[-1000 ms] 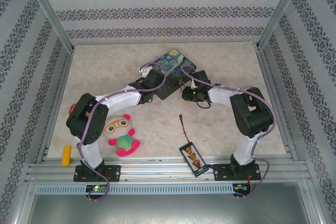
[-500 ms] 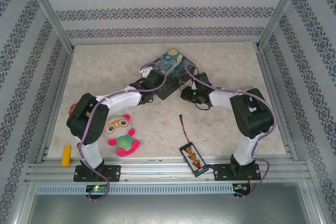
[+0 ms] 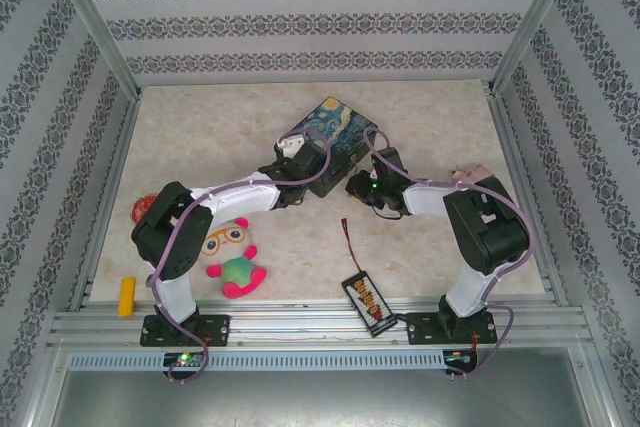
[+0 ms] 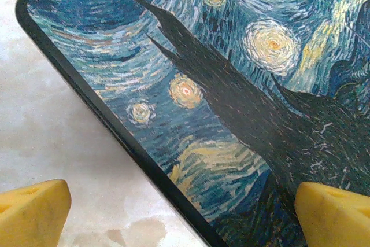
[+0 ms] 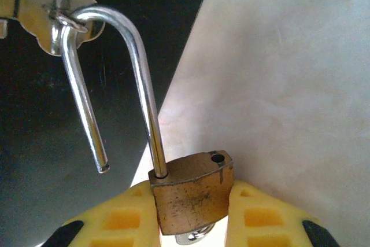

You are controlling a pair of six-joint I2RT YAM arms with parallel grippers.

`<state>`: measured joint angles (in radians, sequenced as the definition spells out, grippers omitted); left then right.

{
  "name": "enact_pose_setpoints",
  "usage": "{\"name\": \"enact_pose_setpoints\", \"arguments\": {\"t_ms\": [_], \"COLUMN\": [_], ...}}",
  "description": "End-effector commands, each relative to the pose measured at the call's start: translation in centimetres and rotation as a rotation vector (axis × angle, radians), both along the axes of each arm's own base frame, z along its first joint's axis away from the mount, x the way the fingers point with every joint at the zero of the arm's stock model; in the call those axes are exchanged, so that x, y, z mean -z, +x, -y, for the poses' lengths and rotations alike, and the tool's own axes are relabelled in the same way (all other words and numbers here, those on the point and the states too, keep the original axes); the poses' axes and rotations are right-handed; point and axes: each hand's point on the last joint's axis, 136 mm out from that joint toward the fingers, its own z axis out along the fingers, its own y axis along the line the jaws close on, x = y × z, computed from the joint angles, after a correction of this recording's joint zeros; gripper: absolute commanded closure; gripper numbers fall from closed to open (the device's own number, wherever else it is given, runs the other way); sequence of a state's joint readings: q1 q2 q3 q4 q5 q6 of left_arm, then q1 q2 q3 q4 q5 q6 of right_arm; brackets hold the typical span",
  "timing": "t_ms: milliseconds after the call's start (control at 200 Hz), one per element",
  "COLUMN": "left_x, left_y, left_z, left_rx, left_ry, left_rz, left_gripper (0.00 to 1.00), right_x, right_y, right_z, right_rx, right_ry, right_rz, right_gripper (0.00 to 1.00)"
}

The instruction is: Unlock the padlock with the key

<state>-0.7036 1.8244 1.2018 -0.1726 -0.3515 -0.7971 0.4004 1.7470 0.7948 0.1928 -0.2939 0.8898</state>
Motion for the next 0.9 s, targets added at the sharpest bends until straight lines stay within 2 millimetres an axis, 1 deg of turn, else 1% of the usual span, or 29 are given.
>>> {"name": "enact_pose_setpoints", "arguments": {"t_ms": [0,210,365,560,680,894], "left_x": [0.2,0.7,1.4,1.6,1.6,2.1], "left_y": [-0.8,-0.8,-1.1,-1.4,-1.6,-1.9], "left_z": [-0.6,-0.4,-0.3,-0.4,-0.7,-1.0], "left_rx": [-0.040,-0.045,-0.036,-0.013,-0.004,-0.001], "left_ry": [0.013,0.001,-0.006,-0.003,0.011,0.028], "left_rz": [-0.016,-0.023,-0.032,-0.024,-0.024,-0.041], "left_gripper": [0.01,0.01,0.01,0.01,0.01,0.01], "right_x": [1.0,1.3,0.8,0.1,0.0,-0.1], "right_y": [-2.3,-2.2,-1.5,-0.5,0.0,0.8], "right_z": [-0.1,0.5,0.5,0.9,1.1,0.9], "right_rx": [0.002,0.028,0.037,0.047,0.053,0.056], "right_ry": [0.015,0.041,0.064,0.085,0.098,0.137], "right_rz": [-0.088,-0.099,-0.083,-0.059,-0.051,-0.039], "right_gripper": [1.00,1.00,1.00,1.00,1.00,1.00]}}
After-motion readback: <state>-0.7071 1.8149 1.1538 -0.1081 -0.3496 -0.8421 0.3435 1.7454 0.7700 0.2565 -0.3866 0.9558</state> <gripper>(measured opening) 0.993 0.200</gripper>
